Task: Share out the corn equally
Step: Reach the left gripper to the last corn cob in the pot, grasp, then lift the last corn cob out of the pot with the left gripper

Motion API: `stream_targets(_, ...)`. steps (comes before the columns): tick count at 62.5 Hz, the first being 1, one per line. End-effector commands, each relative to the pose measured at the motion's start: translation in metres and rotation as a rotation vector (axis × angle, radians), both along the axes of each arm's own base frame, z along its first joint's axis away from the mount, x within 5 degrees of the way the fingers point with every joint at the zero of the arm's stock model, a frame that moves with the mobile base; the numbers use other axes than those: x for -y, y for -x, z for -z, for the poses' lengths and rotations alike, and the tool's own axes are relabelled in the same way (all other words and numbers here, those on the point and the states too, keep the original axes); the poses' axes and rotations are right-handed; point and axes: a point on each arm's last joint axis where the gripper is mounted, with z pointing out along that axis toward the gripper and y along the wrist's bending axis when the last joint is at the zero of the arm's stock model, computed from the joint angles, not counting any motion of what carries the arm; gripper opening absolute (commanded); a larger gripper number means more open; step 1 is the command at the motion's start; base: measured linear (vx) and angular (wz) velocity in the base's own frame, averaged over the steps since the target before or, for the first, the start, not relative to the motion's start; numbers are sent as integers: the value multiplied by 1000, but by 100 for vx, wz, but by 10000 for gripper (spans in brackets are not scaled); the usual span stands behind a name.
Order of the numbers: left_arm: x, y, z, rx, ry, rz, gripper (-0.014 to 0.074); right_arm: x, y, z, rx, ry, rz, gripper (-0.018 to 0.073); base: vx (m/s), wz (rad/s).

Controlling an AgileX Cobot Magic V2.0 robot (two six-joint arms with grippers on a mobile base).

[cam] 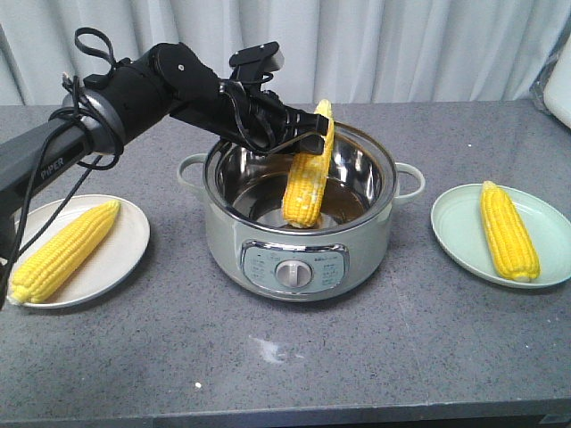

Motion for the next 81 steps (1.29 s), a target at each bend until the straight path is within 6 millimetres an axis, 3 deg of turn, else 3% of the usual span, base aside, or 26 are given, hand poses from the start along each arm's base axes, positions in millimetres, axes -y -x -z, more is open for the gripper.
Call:
stream_targets(1, -3, 11, -47, 88, 84, -15, -8, 1, 6, -11, 89, -18, 14, -1, 0, 0)
stream_targets(22, -22, 48, -119, 239, 103, -2, -8, 0, 6, -10, 78, -15, 11, -1, 0, 0)
stream_targets(46, -60, 126, -198, 359, -5, 77, -8, 0, 6, -8, 58, -9, 6, -1, 0, 0)
stream_targets(62, -75, 158, -225, 419, -5, 83, -8, 0, 6, -7, 48, -6, 4, -1, 0, 0)
stream_targets(81, -76, 163, -223, 381, -29, 114, -8, 0, 6, -7, 48, -6, 4, -1, 0, 0)
